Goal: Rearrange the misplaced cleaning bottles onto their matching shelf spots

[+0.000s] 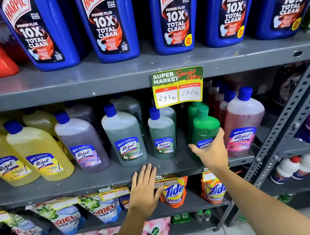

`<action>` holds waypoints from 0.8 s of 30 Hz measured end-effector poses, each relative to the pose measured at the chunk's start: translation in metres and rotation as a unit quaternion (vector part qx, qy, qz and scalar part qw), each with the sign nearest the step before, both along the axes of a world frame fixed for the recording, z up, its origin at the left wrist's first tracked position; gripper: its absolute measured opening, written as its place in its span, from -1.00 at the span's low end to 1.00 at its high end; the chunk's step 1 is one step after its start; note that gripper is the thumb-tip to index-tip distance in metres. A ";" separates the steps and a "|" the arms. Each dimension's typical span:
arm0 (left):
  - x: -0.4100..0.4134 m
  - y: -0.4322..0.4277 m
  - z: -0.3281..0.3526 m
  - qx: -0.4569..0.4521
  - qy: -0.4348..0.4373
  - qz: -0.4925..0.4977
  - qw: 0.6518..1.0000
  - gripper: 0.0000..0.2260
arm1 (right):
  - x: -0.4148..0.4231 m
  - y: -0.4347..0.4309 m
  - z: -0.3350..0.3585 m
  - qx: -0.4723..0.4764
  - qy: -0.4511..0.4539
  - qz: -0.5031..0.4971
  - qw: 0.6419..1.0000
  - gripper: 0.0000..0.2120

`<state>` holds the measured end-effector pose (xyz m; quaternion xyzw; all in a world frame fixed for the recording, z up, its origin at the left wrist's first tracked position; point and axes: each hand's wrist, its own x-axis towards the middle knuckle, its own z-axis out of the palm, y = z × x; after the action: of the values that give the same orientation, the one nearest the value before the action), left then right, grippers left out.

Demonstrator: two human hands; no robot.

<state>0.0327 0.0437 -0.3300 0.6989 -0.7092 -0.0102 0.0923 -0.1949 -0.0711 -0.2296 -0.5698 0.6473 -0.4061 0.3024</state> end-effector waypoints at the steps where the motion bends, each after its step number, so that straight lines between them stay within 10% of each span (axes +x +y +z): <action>1: 0.000 0.000 0.000 0.004 -0.001 0.002 1.000 -0.39 | -0.001 -0.002 -0.001 0.002 -0.002 0.005 1.000 -0.07; 24: -0.004 0.001 0.007 0.041 0.001 0.023 0.999 -0.35 | -0.007 -0.009 -0.005 -0.006 -0.006 0.032 0.999 -0.04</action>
<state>0.0284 0.0447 -0.3234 0.7183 -0.6917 -0.0375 0.0647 -0.2019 -0.0799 -0.2341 -0.5897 0.6240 -0.4038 0.3159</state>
